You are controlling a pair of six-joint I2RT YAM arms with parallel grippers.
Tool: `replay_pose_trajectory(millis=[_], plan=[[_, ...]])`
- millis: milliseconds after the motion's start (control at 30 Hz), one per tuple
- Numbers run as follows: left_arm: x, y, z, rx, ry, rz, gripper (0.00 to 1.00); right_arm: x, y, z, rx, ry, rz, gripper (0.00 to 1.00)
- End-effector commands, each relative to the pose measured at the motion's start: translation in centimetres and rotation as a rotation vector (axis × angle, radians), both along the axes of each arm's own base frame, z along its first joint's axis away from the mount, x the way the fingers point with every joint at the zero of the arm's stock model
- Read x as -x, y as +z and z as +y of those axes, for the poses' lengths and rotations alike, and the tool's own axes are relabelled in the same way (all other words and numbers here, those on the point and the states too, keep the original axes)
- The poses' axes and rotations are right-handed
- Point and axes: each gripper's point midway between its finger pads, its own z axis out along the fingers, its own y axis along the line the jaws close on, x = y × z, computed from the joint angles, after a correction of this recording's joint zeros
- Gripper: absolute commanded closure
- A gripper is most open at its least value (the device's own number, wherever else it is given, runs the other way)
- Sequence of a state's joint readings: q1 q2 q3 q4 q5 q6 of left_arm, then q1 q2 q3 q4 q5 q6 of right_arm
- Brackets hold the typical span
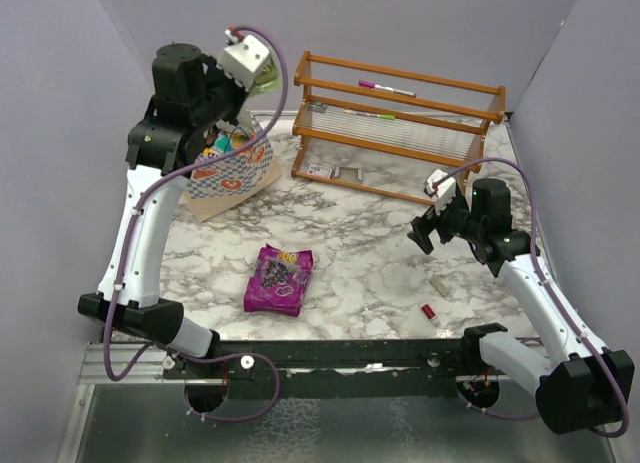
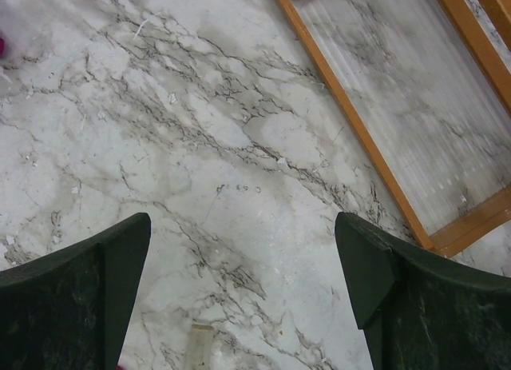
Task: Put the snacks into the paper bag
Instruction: Place the snack in the paper bag.
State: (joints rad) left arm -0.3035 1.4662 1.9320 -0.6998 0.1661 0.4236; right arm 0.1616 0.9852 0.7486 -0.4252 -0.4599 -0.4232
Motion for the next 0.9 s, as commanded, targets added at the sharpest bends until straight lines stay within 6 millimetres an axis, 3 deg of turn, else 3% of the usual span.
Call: replay_pose_trajectory(millis=[0, 233, 433, 700, 833, 867], plan=[[-2.8, 0.5, 4.7, 0.048, 0.130, 0.016, 1.00, 0.2, 0.4, 0.5, -0.023, 0.028, -0.017, 0.00], [-5.1, -3.4, 10.4, 0.021, 0.222, 0.133, 1.00, 0.5, 0.5, 0.6, -0.026, 0.038, -0.021, 0.00], [-5.5, -7.7, 13.4, -0.011, 0.257, 0.241, 1.00, 0.5, 0.4, 0.5, -0.022, 0.035, -0.025, 0.00], [-6.2, -11.7, 14.2, -0.048, 0.252, 0.336, 1.00, 0.4, 0.1, 0.4, -0.016, 0.032, -0.013, 0.00], [-6.2, -12.8, 14.5, -0.067, 0.259, 0.358, 1.00, 0.4, 0.1, 0.3, -0.013, 0.031, -0.018, 0.00], [-6.6, -14.1, 14.5, -0.072, 0.258, 0.387, 1.00, 0.4, 0.1, 0.3, -0.013, 0.031, -0.019, 0.00]])
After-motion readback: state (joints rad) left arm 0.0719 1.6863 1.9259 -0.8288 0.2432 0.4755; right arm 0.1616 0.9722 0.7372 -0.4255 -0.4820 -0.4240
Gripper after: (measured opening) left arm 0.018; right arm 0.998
